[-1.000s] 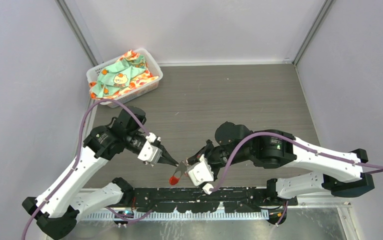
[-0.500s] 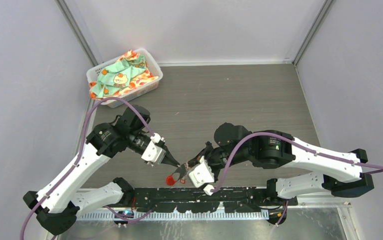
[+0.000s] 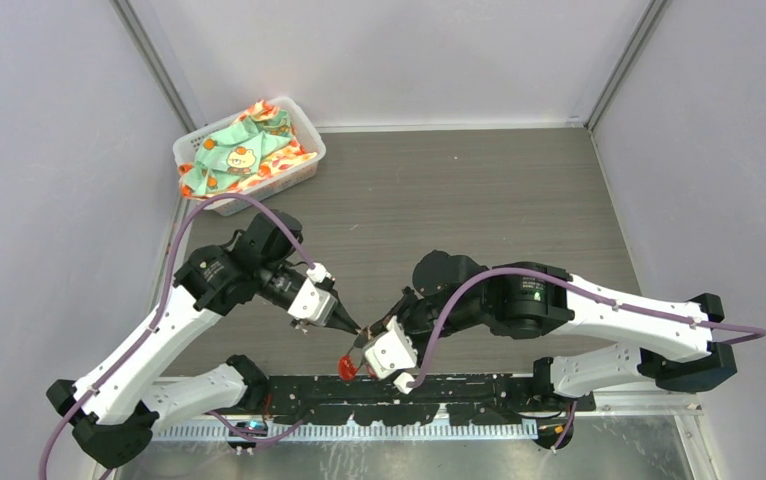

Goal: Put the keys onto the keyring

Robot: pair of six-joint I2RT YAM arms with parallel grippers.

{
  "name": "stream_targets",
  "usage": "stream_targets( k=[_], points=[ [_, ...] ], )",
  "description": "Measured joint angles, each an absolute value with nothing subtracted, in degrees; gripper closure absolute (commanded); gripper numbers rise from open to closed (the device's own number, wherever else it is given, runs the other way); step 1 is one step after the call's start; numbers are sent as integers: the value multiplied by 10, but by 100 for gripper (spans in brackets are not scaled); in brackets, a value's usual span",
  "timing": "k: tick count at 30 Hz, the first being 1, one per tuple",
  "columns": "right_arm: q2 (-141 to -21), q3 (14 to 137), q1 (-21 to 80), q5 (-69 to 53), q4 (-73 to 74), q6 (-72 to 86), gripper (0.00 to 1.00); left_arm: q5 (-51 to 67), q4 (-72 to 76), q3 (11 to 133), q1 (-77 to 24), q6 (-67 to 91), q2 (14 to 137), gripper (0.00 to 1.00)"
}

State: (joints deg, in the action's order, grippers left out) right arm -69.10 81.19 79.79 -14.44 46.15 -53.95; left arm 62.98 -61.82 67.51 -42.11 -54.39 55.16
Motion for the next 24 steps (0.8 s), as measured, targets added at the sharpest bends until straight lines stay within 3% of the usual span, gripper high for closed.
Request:
stream_targets(
  k=[24],
  points=[
    [-698, 812, 802, -133, 461, -542, 99, 600, -598, 675, -435, -529, 543, 100]
  ],
)
